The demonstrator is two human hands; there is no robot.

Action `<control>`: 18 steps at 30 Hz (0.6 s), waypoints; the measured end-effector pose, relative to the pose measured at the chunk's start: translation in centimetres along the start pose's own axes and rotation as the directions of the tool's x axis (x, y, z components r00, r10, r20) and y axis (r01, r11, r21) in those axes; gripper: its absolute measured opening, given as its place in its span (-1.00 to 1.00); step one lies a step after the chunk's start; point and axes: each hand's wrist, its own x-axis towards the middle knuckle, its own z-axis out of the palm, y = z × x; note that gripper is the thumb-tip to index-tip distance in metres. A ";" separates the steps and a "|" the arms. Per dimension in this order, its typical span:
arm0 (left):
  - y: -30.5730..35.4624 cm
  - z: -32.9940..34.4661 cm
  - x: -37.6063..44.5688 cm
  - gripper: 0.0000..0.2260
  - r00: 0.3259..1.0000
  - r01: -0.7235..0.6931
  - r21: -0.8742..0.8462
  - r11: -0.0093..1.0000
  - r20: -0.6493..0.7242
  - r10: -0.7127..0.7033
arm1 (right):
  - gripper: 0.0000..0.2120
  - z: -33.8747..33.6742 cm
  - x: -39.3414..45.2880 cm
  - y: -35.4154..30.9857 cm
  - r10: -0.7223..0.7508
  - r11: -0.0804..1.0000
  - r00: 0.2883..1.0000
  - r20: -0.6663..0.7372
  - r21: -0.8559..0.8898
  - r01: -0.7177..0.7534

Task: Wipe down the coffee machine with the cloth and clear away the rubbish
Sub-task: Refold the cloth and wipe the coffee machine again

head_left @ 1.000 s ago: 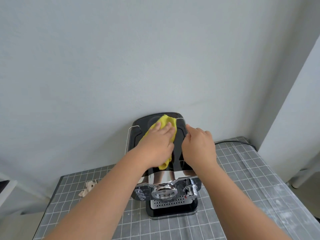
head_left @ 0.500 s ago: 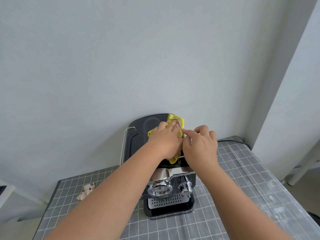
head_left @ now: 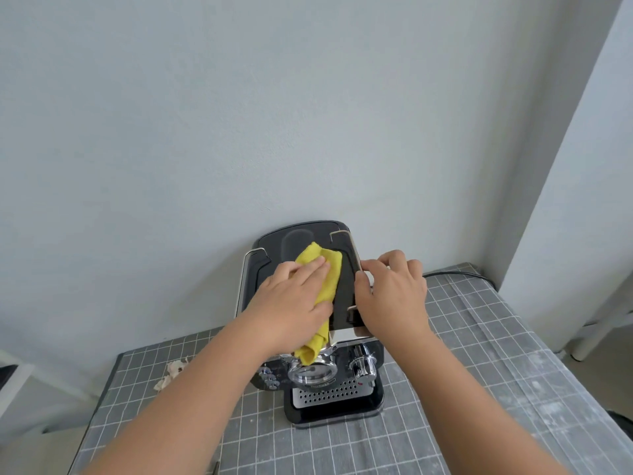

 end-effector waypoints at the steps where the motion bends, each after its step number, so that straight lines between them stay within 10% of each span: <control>1: -0.6 0.2 0.1 -0.43 0.999 0.041 -0.034 0.999 0.005 -0.041 | -0.79 0.0 0.0 -0.1 0.005 1.000 1.000 0.003 -0.001 -0.005; 7: -1.9 0.5 0.8 -0.37 0.957 0.291 -0.272 0.917 0.078 -0.280 | -0.74 -0.1 0.0 -0.3 0.022 0.999 0.997 0.080 -0.028 -0.020; 18: -1.0 -0.3 -0.1 -0.33 0.873 0.480 -0.070 0.875 0.136 -0.468 | -0.72 0.1 0.0 -0.6 0.018 1.000 0.996 0.093 -0.017 -0.016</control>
